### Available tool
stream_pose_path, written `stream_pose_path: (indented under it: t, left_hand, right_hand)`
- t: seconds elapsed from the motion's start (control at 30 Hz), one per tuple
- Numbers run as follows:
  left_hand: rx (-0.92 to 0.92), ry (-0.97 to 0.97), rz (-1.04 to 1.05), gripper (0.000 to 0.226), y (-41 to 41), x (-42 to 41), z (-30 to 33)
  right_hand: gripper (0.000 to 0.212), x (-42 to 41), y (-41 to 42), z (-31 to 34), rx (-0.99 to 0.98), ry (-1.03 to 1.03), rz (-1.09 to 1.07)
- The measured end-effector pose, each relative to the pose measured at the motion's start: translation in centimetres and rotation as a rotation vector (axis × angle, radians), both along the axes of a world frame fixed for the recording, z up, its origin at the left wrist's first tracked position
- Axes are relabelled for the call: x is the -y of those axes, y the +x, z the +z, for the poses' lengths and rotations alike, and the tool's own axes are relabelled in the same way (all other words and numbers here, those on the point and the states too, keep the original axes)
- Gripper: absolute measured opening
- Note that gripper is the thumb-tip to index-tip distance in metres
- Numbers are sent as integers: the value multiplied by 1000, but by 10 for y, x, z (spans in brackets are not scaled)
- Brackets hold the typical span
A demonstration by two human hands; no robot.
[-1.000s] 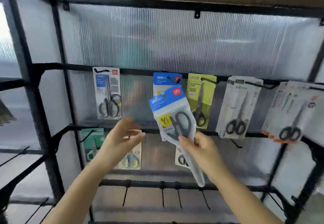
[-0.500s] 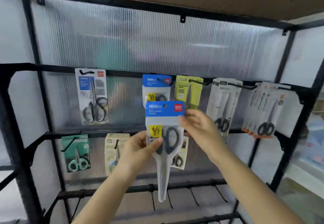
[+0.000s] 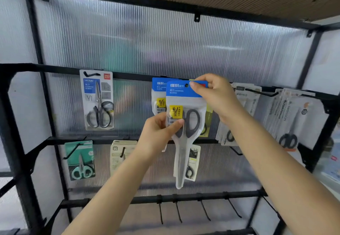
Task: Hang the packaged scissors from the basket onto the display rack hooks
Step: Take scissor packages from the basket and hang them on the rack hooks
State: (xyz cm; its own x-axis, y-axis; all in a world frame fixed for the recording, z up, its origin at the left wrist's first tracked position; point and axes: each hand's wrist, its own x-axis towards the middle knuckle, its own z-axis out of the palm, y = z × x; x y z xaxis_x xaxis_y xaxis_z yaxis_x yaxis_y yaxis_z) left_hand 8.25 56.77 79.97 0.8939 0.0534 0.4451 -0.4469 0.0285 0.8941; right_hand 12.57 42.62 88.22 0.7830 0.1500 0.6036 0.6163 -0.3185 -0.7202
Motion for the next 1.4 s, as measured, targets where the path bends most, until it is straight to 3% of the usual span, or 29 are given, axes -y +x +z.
stream_pose_path:
  t: [0.27,0.5,0.7,0.8,0.9,1.1,1.3,1.4]
  left_hand:
    - [-14,-15,-19,15,18,-3,-9]
    - [-74,-7,77,8,44,-14,-15]
    - [-183,-17,196,28,87,-31,-19]
    - [-150,79,280,23,101,-36,-19]
    - [-94,236,408,32,103,-41,-19]
    - [13,441,552,37,70,-52,-34]
    - [371,795,275,39,50,-6,-60]
    - [418,861,56,44,44,46,-72]
  right_hand:
    - [13,-1,12,-3,3,-40,18]
    - [5,-20,48,-11,14,-118,-62]
    - [19,-37,86,-8,-32,-113,-173]
    - [25,-43,96,-5,1,-185,-249]
    - [28,-47,97,-8,84,-228,-348]
    - [22,-37,72,-37,246,-242,-454]
    - [34,4,20,-86,263,-440,-588]
    - [34,48,-13,-119,199,-518,-695]
